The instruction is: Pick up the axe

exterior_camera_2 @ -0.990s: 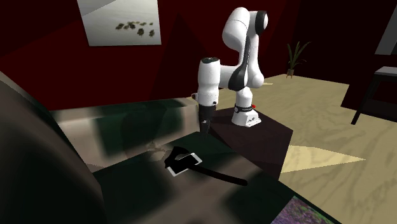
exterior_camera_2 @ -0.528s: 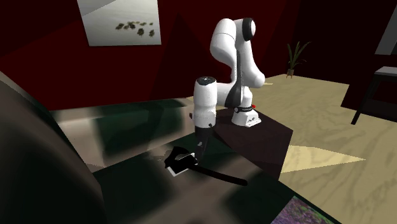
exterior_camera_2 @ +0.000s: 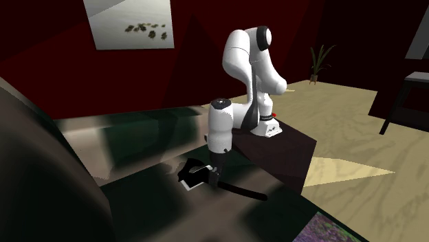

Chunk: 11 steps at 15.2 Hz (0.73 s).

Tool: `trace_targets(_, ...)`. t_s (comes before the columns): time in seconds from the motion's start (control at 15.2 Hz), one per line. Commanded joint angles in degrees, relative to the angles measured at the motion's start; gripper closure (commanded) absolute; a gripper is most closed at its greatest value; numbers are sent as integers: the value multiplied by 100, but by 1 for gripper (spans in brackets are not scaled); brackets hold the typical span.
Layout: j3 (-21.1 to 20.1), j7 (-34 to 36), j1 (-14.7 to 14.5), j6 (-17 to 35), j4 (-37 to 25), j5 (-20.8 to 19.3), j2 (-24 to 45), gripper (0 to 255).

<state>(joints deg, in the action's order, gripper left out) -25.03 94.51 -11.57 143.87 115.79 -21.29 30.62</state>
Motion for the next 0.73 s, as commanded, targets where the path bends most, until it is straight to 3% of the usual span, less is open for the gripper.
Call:
trace_targets(0.0, 85, 70, -64, 137, -15, -102, 155, 0)
trace_targets(0.13, 85, 70, -64, 137, -15, -101, 155, 0)
trace_targets(0.2, 82, 67, -58, 139, -1, -98, 143, 255)
trace_targets(0.66, 81, 73, -64, 138, -3, -98, 143, 255)
